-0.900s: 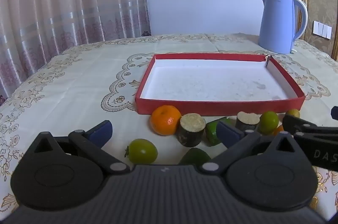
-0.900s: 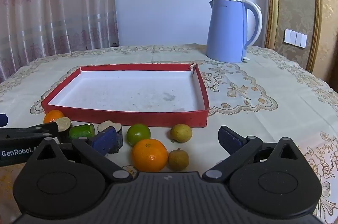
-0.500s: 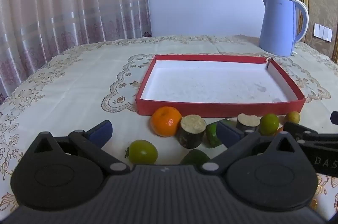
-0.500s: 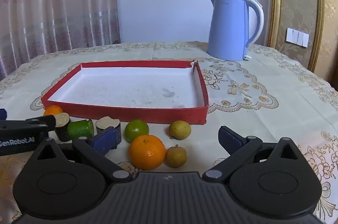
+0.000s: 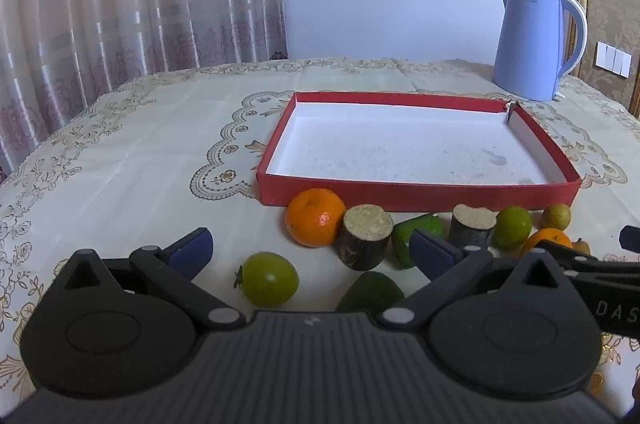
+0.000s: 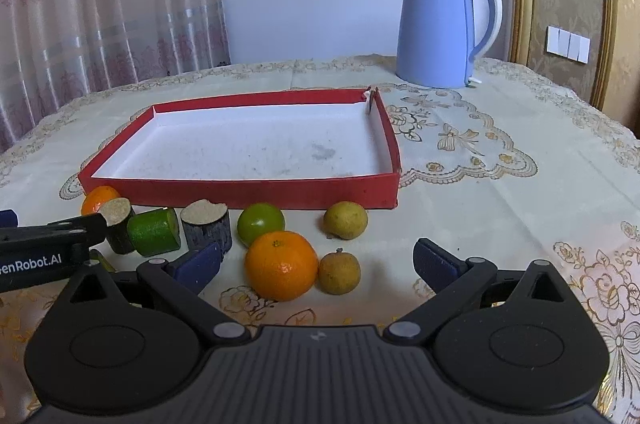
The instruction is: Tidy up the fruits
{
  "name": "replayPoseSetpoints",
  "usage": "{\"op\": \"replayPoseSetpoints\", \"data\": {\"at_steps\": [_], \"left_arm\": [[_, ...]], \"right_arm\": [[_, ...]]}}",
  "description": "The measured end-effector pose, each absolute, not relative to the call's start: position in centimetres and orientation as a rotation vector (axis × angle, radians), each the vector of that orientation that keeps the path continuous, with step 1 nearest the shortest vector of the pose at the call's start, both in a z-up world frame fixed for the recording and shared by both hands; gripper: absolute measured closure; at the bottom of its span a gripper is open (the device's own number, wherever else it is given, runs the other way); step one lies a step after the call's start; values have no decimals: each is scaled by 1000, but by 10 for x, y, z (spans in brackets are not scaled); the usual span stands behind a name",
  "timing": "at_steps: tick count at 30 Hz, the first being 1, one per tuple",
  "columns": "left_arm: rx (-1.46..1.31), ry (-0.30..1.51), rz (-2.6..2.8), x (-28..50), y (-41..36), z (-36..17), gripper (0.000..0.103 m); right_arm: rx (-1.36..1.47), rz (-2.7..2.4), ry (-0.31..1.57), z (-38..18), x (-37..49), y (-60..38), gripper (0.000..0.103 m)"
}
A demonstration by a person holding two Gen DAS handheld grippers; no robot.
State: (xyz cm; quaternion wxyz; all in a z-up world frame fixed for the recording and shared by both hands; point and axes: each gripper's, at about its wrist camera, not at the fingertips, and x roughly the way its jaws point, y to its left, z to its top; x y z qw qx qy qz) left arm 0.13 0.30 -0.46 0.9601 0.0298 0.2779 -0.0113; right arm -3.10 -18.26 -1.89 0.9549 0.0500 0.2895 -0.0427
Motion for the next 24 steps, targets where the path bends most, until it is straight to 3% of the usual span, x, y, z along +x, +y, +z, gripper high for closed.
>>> {"op": "replayPoseSetpoints", "data": {"at_steps": [24], "left_arm": [[73, 569, -39, 4, 1, -9, 0]], "right_arm": [[73, -85, 612, -21, -27, -177, 0]]}}
